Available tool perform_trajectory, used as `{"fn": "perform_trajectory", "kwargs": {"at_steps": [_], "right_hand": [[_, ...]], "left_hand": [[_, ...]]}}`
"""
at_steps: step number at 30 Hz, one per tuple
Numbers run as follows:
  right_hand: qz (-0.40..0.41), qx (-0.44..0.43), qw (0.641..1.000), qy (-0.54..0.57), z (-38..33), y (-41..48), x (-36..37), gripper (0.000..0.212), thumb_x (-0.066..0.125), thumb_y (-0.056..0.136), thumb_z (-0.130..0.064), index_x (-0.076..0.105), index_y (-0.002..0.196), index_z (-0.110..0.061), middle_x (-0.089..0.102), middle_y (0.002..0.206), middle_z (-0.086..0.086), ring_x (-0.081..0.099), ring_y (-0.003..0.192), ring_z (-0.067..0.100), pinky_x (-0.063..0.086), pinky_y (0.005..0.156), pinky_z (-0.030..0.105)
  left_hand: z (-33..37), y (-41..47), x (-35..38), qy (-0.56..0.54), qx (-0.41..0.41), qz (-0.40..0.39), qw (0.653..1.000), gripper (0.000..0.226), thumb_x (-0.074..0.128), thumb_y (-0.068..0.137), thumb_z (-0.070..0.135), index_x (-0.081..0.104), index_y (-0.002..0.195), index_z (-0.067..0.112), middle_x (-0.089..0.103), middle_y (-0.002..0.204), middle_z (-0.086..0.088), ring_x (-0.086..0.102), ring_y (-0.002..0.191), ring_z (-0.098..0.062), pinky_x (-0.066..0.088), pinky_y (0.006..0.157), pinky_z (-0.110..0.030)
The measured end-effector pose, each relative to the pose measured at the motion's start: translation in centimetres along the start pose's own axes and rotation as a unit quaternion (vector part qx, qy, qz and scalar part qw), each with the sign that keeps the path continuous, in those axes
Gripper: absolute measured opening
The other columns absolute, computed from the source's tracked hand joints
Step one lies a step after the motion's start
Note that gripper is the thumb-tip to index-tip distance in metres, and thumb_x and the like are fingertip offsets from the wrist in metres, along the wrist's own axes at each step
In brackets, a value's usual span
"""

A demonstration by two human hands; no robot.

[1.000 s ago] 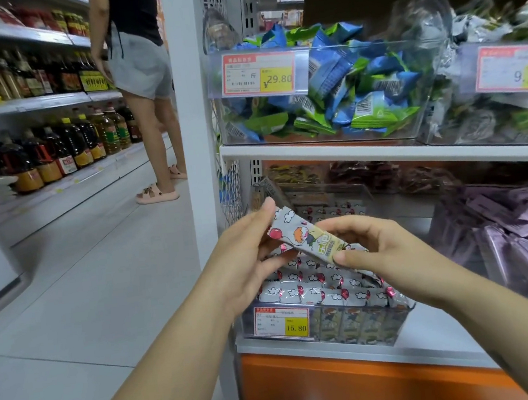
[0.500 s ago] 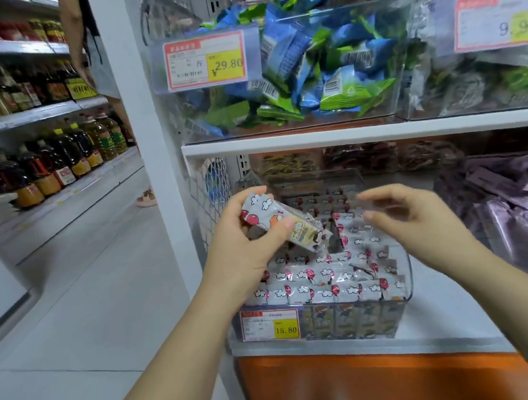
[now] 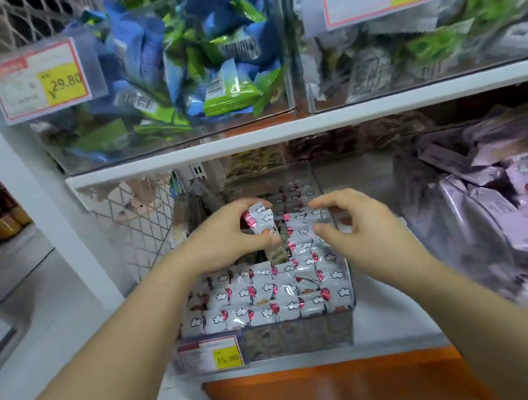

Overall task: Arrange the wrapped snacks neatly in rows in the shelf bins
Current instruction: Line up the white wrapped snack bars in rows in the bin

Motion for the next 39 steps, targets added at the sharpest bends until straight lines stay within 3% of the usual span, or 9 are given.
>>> {"fn": "perform_trajectory", "kwargs": {"at_steps": [3,8,11,15,20,24,28,34,39], "right_hand": [[-0.012,-0.004,1.0,0.007,0.1,-0.2,-0.1,0.029,0.065,0.087,-0.02,0.062,0.116,-0.025,0.051,0.107,-0.018,0.047,0.107,0.001,0.03,0.093,0.012],[-0.023,0.008,1.0,0.013,0.5,-0.5,-0.5,0.033,0.065,0.086,-0.019,0.061,0.119,-0.023,0.051,0.112,-0.014,0.046,0.115,0.004,0.032,0.099,0.017],[-0.045,0.016,0.999,0.018,0.8,-0.8,-0.7,0.035,0.064,0.087,-0.021,0.058,0.121,-0.025,0.051,0.115,-0.012,0.048,0.109,0.004,0.034,0.088,0.01],[-0.052,0.015,0.998,0.021,1.2,-1.1,-0.9,0.034,0.064,0.087,-0.025,0.058,0.12,-0.03,0.052,0.111,-0.014,0.048,0.101,0.001,0.033,0.078,0.0],[-0.052,0.025,0.998,0.036,1.3,-1.2,-1.1,0.031,0.064,0.087,-0.025,0.058,0.117,-0.032,0.052,0.107,-0.015,0.051,0.098,0.001,0.039,0.089,0.015],[-0.053,0.027,0.998,0.036,1.4,-1.2,-1.0,0.031,0.064,0.087,-0.024,0.058,0.117,-0.031,0.053,0.103,-0.011,0.052,0.097,0.003,0.039,0.087,0.014],[-0.059,0.035,0.997,0.039,1.5,-1.2,-1.1,0.031,0.063,0.087,-0.024,0.058,0.117,-0.032,0.052,0.102,-0.011,0.053,0.096,0.002,0.035,0.078,0.003],[-0.062,0.045,0.996,0.046,1.5,-1.2,-1.1,0.031,0.064,0.087,-0.024,0.058,0.118,-0.03,0.051,0.11,-0.013,0.056,0.093,0.003,0.039,0.078,0.008],[-0.088,0.109,0.987,0.076,2.1,-1.1,-0.6,0.043,0.061,0.089,-0.033,0.047,0.13,-0.034,0.061,0.116,-0.008,0.06,0.081,0.001,0.039,0.06,0.008]], "left_hand": [[-0.5,1.7,0.0,0.033,-0.032,-0.072,0.996,0.091,0.072,0.066,0.064,0.04,0.142,0.027,0.045,0.143,0.01,0.045,0.128,-0.011,0.034,0.111,-0.035],[-0.1,3.0,2.2,0.095,-0.052,-0.156,0.982,0.074,0.069,0.081,0.045,0.035,0.144,0.024,0.04,0.148,0.006,0.041,0.13,-0.013,0.03,0.109,-0.028],[-0.3,2.7,2.9,0.15,-0.054,-0.188,0.969,0.072,0.062,0.087,0.045,0.029,0.147,0.025,0.031,0.153,0.005,0.035,0.136,-0.015,0.027,0.109,-0.025],[0.1,2.4,0.6,0.116,-0.062,-0.142,0.981,0.066,0.057,0.084,0.056,0.037,0.143,0.032,0.036,0.15,0.006,0.04,0.132,-0.013,0.028,0.107,-0.026],[-0.9,2.9,0.2,0.133,-0.099,-0.134,0.977,0.076,0.066,0.08,0.053,0.035,0.144,0.027,0.041,0.147,0.002,0.043,0.13,-0.017,0.031,0.111,-0.032],[-0.7,3.5,1.1,0.067,-0.1,-0.147,0.982,0.072,0.072,0.081,0.039,0.038,0.143,0.024,0.047,0.141,0.006,0.045,0.128,-0.012,0.031,0.109,-0.027],[-0.4,4.0,1.6,0.08,-0.095,-0.159,0.979,0.076,0.07,0.082,0.04,0.032,0.146,0.025,0.033,0.151,0.005,0.035,0.137,-0.016,0.025,0.112,-0.028],[-0.8,3.9,1.5,0.06,-0.127,-0.234,0.962,0.085,0.07,0.083,0.031,0.019,0.15,0.023,0.028,0.155,0.0,0.03,0.139,-0.017,0.024,0.106,-0.024],[-0.6,4.6,2.6,0.144,-0.134,-0.253,0.947,0.093,0.069,0.084,0.036,0.007,0.152,0.023,0.013,0.159,-0.001,0.019,0.144,-0.022,0.02,0.115,-0.034]]}}
Point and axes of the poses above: each hand's wrist, its own y-axis towards the middle knuckle, its own x-axis out of the palm, z = x × y, the point moved 3 cm from there along y, towards the middle knuckle
